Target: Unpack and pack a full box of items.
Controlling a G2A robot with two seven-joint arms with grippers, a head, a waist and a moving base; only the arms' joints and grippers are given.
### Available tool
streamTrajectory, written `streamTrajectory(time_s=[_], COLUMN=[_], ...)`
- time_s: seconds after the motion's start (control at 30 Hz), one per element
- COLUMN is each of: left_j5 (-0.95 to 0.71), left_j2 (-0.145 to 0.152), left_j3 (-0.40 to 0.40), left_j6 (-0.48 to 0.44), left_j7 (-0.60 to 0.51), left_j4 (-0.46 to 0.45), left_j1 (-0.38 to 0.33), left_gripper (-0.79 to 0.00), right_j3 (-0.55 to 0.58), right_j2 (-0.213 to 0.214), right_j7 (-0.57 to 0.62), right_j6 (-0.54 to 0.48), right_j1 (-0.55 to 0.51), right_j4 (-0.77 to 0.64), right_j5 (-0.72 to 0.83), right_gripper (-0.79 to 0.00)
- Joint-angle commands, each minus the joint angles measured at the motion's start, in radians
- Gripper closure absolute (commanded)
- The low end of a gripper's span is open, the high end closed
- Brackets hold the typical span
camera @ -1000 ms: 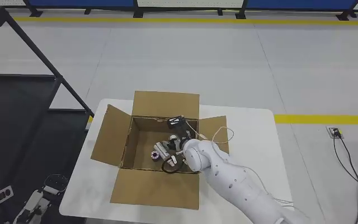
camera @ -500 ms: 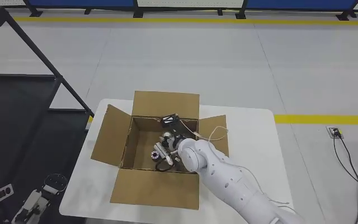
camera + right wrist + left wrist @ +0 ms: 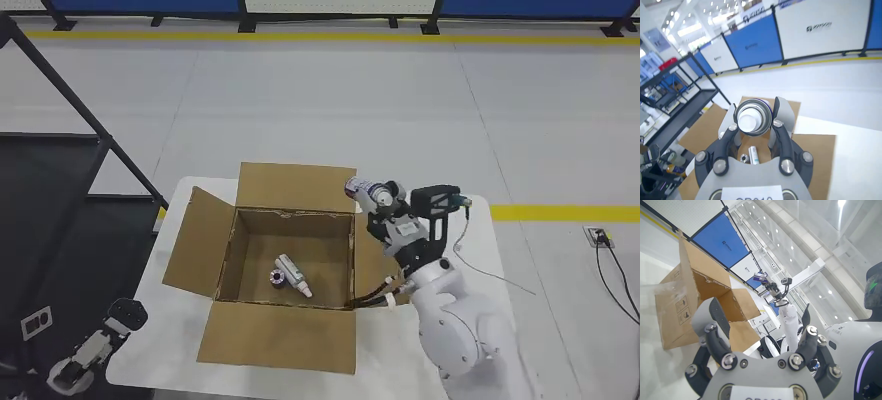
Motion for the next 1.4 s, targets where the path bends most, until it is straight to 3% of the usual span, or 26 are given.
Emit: streamTrajectory(time_s=[0.0,0.17,0.37,0.57,0.9,0.93,0.97,1.0,1.03,1.37], left_j5=[0.009,0.034,0.042,0.042,0.042,0.042,0.042,0.042,0.042,0.042], left_j2=[0.001,0.001,0.003,0.003,0.003,0.003,0.003,0.003,0.003,0.003], left_j3=[0.004,0.014,0.018,0.018,0.018,0.018,0.018,0.018,0.018,0.018], left_j6=[0.001,0.005,0.018,0.018,0.018,0.018,0.018,0.018,0.018,0.018], left_j7=[-0.002,0.014,0.024,0.024,0.024,0.024,0.024,0.024,0.024,0.024], left_j4=[-0.022,-0.060,-0.082,-0.082,-0.082,-0.082,-0.082,-0.082,-0.082,-0.082], left_j1=[0.002,0.013,0.018,0.018,0.018,0.018,0.018,0.018,0.018,0.018], left_gripper=[-0.785,-0.785,-0.785,-0.785,-0.785,-0.785,-0.785,-0.785,-0.785,-0.785], right_j3=[0.093,0.272,0.351,0.330,0.282,0.282,0.281,0.281,0.280,0.277], right_j2=[0.007,0.022,0.033,0.038,0.038,0.038,0.038,0.038,0.038,0.040], right_j7=[0.001,0.050,0.089,0.190,0.284,0.288,0.295,0.299,0.303,0.334], right_j6=[0.000,0.027,0.107,0.154,0.167,0.168,0.166,0.166,0.165,0.154], right_j1=[-0.063,-0.134,-0.081,-0.025,0.013,0.016,0.019,0.021,0.021,0.020], right_j4=[-0.044,0.007,0.242,0.439,0.553,0.560,0.565,0.568,0.570,0.500], right_j5=[0.006,0.014,-0.092,-0.188,-0.227,-0.223,-0.220,-0.219,-0.216,-0.200], right_gripper=[0.000,0.000,0.000,0.000,-0.012,-0.179,-0.283,-0.585,-0.785,-0.785])
